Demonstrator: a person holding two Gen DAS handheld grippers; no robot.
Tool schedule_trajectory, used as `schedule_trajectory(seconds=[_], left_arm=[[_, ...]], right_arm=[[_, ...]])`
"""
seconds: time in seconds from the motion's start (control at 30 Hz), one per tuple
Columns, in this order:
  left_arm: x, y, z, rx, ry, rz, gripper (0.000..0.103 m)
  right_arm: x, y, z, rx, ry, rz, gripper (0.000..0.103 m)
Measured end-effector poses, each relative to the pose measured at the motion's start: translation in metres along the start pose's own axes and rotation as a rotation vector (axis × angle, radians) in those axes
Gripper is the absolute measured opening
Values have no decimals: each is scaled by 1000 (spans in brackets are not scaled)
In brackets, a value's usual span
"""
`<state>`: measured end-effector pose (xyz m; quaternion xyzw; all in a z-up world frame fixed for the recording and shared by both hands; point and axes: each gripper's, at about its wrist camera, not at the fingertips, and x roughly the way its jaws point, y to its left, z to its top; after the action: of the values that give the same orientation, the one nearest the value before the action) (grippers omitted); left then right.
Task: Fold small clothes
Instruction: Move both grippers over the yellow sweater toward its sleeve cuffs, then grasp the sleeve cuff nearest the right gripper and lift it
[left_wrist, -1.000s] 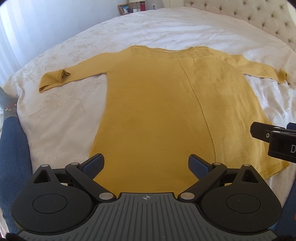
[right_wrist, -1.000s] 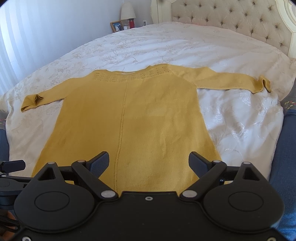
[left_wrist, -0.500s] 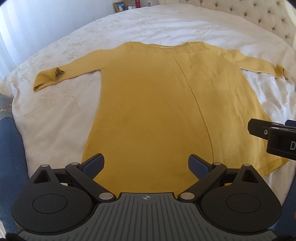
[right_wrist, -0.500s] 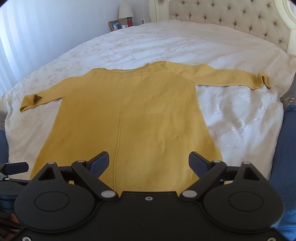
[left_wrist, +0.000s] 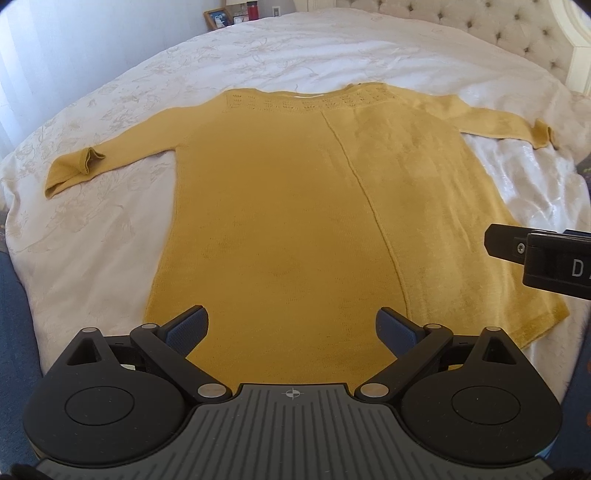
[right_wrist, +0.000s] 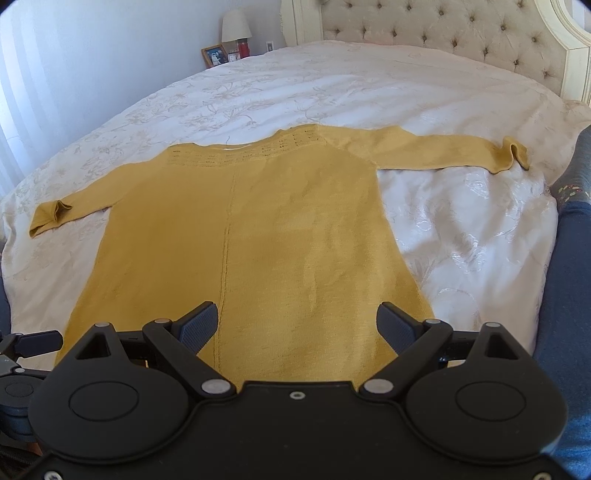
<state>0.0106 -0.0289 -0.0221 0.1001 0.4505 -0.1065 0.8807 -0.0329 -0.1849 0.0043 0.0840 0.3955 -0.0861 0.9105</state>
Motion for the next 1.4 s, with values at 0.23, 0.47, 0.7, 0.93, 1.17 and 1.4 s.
schedule_trajectory(seconds=[0.23, 0.47, 0.7, 0.93, 1.17, 1.4], left_arm=[[6, -1, 1, 5, 11, -10, 99], [12, 2, 4, -7, 17, -9, 99], [21, 8, 12, -23, -25, 17, 99], [46, 22, 26, -37, -40, -11, 99], [65, 38, 50, -49, -111, -51, 99], [91, 49, 80, -44, -155, -2, 99]], right_arm=[[4, -1, 1, 8, -3, -4, 93], [10, 1, 2, 10, 7, -4, 93], [24, -9, 4, 65, -17, 79, 93], [52, -55, 10, 354, -68, 306, 97], [74, -65, 42, 188, -96, 135, 98], [105, -94, 81, 92, -5, 60, 94]])
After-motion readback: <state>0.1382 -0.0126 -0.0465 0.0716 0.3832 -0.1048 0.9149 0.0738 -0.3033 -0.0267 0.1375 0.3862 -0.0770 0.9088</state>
